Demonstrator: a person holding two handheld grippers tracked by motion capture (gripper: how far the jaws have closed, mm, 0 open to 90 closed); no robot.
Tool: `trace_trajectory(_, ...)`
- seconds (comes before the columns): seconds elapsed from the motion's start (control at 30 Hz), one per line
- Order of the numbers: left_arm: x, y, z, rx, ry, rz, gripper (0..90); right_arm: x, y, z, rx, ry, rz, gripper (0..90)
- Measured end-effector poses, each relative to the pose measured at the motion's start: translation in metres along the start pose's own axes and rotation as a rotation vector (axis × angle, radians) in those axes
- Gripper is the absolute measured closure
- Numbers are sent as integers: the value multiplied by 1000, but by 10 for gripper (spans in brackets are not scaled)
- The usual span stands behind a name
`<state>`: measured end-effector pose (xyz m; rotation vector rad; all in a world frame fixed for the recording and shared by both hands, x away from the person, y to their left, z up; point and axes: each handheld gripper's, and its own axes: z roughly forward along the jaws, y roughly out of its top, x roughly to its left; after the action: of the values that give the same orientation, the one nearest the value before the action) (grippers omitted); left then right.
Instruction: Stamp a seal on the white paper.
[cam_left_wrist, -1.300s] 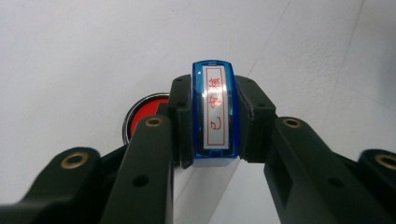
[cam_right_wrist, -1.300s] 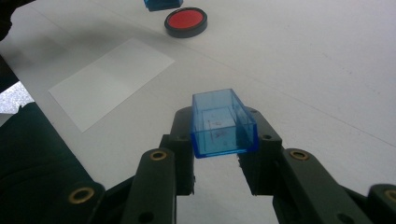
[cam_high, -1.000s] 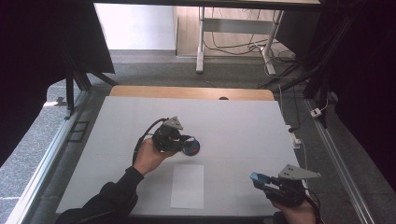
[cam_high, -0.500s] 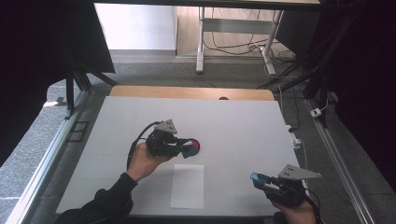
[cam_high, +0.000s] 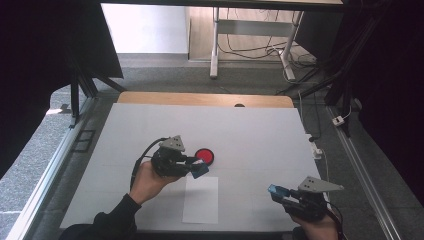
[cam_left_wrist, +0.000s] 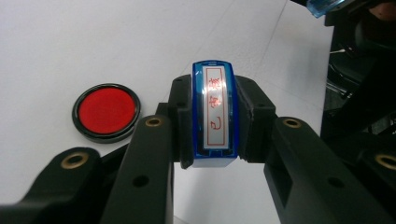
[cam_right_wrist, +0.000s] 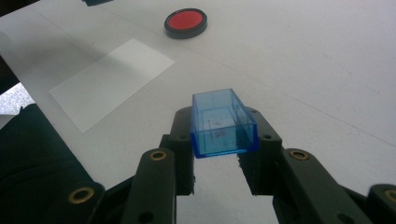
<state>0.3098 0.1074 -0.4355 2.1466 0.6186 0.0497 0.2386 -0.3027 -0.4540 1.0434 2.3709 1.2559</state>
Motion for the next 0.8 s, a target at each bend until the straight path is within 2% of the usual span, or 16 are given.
trace_trajectory(0.37, -11, -9, 5, 20, -3, -4, 699, 0, 0, 0, -1, 11, 1, 684)
trace_trajectory(0.8, -22, -16, 12, 49, 5, 9, 699, 0, 0, 0, 1, 9, -1, 683)
